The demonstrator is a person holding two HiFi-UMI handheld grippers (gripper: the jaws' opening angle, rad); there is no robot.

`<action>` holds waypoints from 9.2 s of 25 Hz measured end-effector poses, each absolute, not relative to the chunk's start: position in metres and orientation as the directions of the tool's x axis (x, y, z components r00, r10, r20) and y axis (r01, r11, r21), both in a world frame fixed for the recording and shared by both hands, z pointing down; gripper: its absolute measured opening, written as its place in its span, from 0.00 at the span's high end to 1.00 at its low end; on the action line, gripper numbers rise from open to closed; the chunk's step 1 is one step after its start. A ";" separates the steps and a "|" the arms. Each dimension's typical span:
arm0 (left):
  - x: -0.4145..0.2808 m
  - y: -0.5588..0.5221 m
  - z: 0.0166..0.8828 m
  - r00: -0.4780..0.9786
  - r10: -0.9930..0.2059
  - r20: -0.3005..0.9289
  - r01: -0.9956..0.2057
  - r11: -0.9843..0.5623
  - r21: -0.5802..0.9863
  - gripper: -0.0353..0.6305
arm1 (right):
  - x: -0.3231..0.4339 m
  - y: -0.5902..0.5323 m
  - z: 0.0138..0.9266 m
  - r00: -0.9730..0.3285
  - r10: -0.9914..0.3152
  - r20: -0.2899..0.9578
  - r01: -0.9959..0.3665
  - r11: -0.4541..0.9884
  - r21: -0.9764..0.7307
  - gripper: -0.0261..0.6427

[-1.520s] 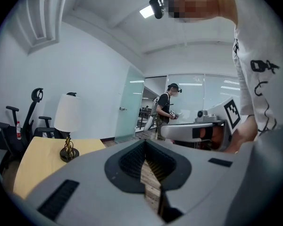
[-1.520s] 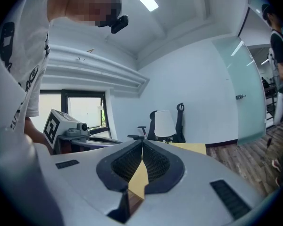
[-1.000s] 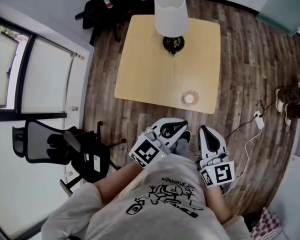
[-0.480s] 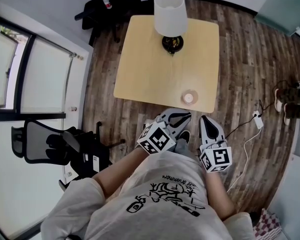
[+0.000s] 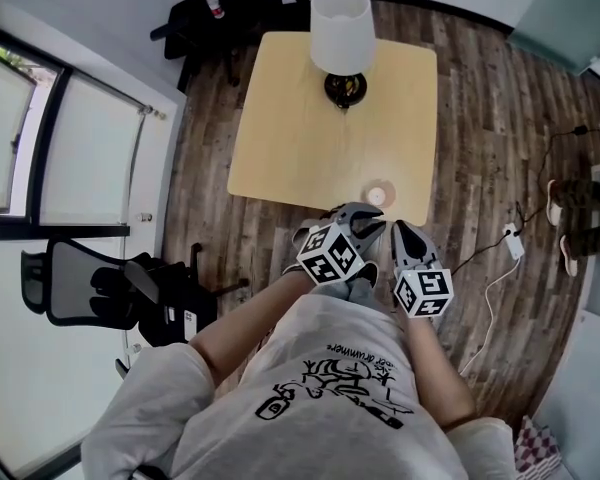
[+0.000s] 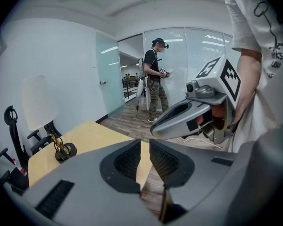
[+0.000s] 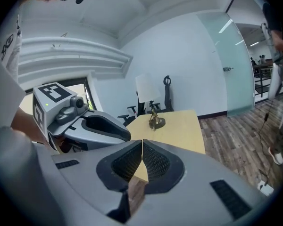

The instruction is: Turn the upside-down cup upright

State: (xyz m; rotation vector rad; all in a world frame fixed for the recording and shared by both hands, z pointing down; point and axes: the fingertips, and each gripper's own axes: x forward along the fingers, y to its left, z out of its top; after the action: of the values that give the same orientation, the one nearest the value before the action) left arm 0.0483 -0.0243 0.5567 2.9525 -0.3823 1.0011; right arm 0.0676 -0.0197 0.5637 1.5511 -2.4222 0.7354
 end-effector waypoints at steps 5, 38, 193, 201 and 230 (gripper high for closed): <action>0.052 -0.032 0.580 0.716 -0.215 0.664 -0.191 -0.976 -0.110 0.85 | 0.073 -0.028 0.588 -0.425 -0.797 0.430 -0.891 0.282 -0.356 0.92; 0.070 -0.050 0.698 0.283 -0.149 0.947 0.294 -0.927 -0.234 0.87 | 0.090 -0.041 0.672 -0.361 -0.738 0.571 -0.877 0.060 -0.476 0.92; 0.018 -0.071 0.629 0.944 -0.254 0.212 -0.331 -0.716 0.614 0.48 | 0.037 -0.114 0.679 -0.578 -0.736 0.352 -0.800 0.596 -0.069 0.48; 0.020 -0.070 0.635 0.943 -0.257 0.212 -0.333 -0.714 0.616 0.48 | 0.035 -0.111 0.687 -0.580 -0.731 0.361 -0.795 0.604 -0.054 0.48; 0.013 -0.067 0.571 0.945 -0.307 0.108 -0.312 -0.759 0.572 0.52 | 0.042 -0.092 0.602 -0.639 -0.716 0.281 -0.769 0.611 -0.191 0.47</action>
State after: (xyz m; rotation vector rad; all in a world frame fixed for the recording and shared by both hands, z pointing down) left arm 0.0126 -0.0673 0.5713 2.4823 -0.4370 0.0100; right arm 0.0421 -0.0924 0.6021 1.2373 -2.6579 0.4404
